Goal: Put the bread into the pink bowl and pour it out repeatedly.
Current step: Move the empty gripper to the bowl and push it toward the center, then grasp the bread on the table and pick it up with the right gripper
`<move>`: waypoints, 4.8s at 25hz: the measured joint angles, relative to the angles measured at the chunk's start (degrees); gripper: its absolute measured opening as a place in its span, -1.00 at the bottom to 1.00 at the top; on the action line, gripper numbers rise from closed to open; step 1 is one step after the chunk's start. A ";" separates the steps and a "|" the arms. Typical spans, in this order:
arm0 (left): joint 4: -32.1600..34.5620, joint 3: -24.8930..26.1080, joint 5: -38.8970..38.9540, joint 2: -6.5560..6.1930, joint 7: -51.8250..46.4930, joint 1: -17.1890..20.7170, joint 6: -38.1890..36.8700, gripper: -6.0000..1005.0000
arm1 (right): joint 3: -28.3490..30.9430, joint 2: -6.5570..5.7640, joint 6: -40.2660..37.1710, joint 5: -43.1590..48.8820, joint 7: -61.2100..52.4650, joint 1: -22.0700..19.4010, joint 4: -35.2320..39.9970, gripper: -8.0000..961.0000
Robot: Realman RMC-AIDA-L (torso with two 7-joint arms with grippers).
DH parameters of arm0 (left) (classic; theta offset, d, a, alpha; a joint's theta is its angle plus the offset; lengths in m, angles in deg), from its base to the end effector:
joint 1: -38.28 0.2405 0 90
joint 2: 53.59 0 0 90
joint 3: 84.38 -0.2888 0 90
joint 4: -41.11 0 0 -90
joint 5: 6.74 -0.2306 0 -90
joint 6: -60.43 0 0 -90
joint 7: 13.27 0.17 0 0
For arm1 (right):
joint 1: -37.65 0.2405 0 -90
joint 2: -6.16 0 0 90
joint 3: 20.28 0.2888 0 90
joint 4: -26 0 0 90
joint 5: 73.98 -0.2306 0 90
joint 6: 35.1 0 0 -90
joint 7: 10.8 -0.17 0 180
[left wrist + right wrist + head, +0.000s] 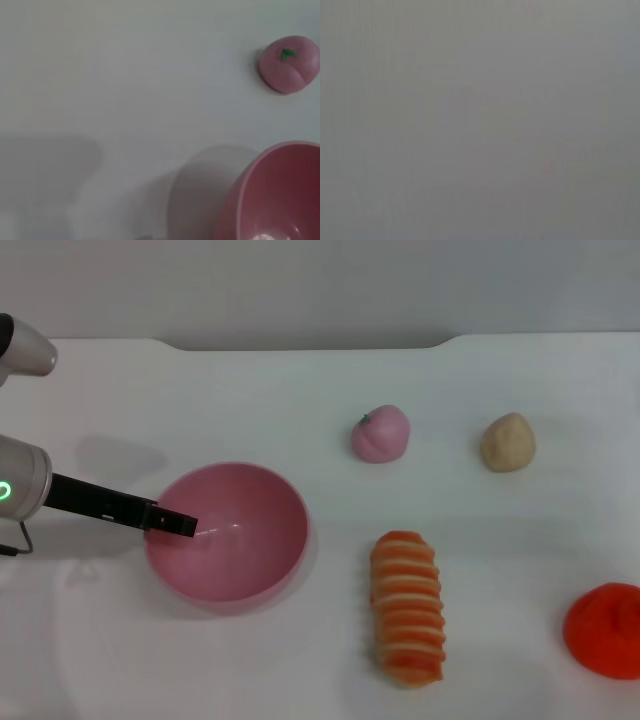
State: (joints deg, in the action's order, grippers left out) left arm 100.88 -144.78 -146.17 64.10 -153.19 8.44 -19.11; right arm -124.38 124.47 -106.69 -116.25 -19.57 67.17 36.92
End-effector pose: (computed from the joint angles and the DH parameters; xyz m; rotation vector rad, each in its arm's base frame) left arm -0.3045 0.3990 -0.0187 -2.3941 -1.3958 0.0902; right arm 0.3492 0.4188 0.0378 -1.2217 0.4841 0.8623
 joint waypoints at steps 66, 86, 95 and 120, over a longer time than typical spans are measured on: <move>7.40 -1.12 5.46 0.21 4.40 0.63 4.29 -0.90 | 2.92 -3.17 69.96 36.62 0.28 1.73 47.55 0.09; 6.76 -1.13 5.58 -0.13 9.82 -0.53 9.17 -0.89 | 35.70 -3.31 153.28 -7.87 44.25 12.40 65.83 0.09; 7.13 -0.68 4.84 -0.47 9.84 -1.73 9.50 -0.89 | 37.15 -4.06 171.42 -1.09 35.09 15.17 72.45 0.09; 5.17 -1.94 4.77 -0.12 9.71 -3.02 9.24 -0.89 | 25.93 0.50 162.91 -5.58 47.93 15.82 41.71 0.09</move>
State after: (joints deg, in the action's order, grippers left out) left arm 106.05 -146.72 -141.40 63.98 -143.48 5.42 -9.87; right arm -98.45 124.97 56.22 -121.83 28.36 82.99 78.63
